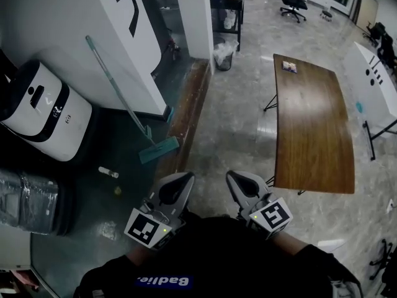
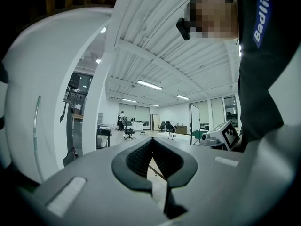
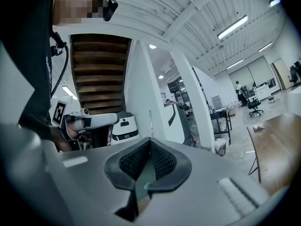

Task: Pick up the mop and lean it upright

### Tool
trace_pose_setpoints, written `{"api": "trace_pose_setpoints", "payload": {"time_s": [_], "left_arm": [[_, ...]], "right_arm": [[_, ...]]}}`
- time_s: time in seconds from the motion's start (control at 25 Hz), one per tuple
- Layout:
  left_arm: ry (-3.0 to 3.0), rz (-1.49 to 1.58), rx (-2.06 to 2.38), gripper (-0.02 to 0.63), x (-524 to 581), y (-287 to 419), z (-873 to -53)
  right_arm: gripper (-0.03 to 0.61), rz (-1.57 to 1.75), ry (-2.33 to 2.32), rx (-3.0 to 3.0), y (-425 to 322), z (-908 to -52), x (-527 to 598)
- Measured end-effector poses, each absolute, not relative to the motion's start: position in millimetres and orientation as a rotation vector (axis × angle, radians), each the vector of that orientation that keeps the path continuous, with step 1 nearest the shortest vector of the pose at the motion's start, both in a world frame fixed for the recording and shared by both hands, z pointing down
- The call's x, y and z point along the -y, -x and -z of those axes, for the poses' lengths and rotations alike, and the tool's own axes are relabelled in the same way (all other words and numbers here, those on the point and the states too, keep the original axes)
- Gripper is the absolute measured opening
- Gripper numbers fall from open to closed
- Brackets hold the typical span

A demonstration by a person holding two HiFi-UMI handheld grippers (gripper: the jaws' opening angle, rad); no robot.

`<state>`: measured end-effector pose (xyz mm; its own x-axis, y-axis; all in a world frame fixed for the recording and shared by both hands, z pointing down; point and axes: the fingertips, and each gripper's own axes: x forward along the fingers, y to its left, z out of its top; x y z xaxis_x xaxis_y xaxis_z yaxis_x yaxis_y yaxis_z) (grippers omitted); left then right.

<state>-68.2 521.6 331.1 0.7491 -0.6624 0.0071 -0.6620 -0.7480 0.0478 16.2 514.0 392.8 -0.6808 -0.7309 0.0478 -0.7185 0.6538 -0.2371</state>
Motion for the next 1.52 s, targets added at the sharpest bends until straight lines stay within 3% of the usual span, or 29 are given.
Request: {"api": "trace_pose_setpoints", "payload": {"time_s": [0.32, 0.88, 1.08, 1.2, 1.52], "left_arm": [[-2.891, 0.039, 1.055, 0.018, -466.6, 102.0, -339.2], [-2.928, 0.114, 0.885, 0.018, -310.8, 223.9, -344.3], [-2.879, 0.100, 1.009, 0.020, -253.3, 280.0, -360.5], [-2.863, 0.096, 1.128, 0.064, -224.8, 312.6, -365.2], [-2.786, -0.011, 1.435, 0.103, -157.7, 387.0, -387.2]], "right_arm": [[0.006, 0.355, 1.273, -2.839, 16.2, -397.2, -459.9], [0.006, 0.331, 1.586, -2.765, 114.0, -386.5, -309.9], [0.006, 0.313, 1.652, -2.759, 137.6, -383.4, -277.5], [0.008, 0.314, 1.667, -2.765, 144.8, -384.4, -268.8], [0.008, 0.298, 1.668, -2.772, 145.9, -385.3, -249.3]]}}
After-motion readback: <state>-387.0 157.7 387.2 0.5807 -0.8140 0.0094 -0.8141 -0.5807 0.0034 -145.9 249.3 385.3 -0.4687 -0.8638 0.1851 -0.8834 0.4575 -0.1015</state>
